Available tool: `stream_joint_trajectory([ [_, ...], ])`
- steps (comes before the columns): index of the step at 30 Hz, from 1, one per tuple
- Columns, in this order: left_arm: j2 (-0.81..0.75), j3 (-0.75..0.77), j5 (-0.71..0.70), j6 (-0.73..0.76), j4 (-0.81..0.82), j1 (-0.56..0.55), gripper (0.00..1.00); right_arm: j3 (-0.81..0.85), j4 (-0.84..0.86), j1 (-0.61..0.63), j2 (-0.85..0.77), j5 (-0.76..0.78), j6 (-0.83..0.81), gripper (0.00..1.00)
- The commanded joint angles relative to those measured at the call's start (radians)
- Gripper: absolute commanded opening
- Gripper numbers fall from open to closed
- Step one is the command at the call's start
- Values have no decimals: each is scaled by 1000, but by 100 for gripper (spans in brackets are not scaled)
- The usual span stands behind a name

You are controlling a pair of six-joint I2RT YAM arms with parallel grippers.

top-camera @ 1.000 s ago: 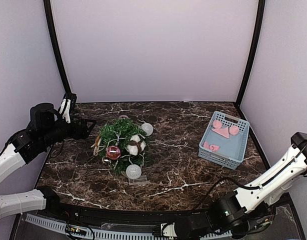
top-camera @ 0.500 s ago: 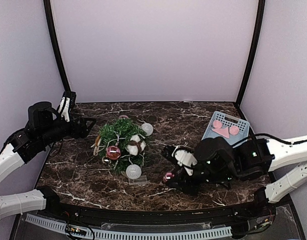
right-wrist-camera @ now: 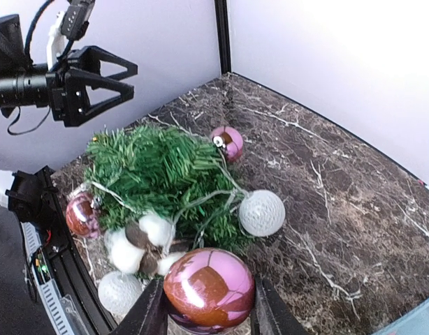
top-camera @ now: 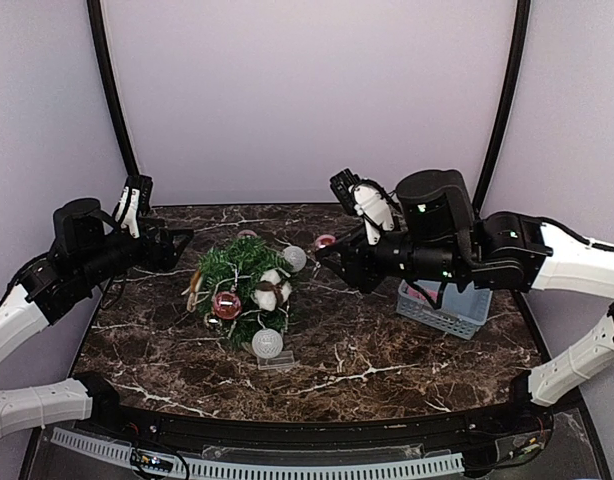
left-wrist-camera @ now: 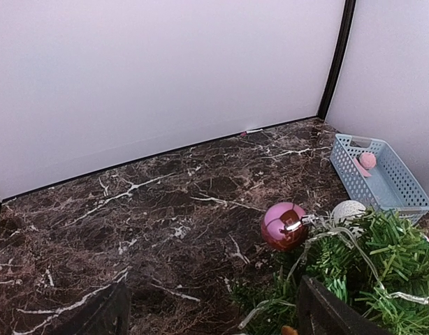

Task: Decorate the small christmas tree
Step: Hang the ornament bell on the branch.

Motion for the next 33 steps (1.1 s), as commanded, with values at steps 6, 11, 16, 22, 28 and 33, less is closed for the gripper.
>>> stream_joint_trajectory([
  [6, -7, -22, 0, 43, 73, 6, 85, 180, 198, -9, 152, -51, -34, 37],
  [11, -18, -33, 2, 50, 76, 6, 85, 278, 205, -9, 235, -80, -35, 37],
  [16, -19, -40, 6, 51, 80, 6, 85, 341, 203, -9, 282, -98, -37, 38],
  [22, -7, -41, 30, 48, 87, 6, 85, 426, 199, -9, 351, -78, -69, 38],
  [28, -12, -39, 103, 61, 109, 6, 85, 518, 153, -12, 425, -61, -89, 38],
  [33, -11, -28, 198, 60, 122, 6, 84, 527, 137, -13, 441, -52, -96, 38],
])
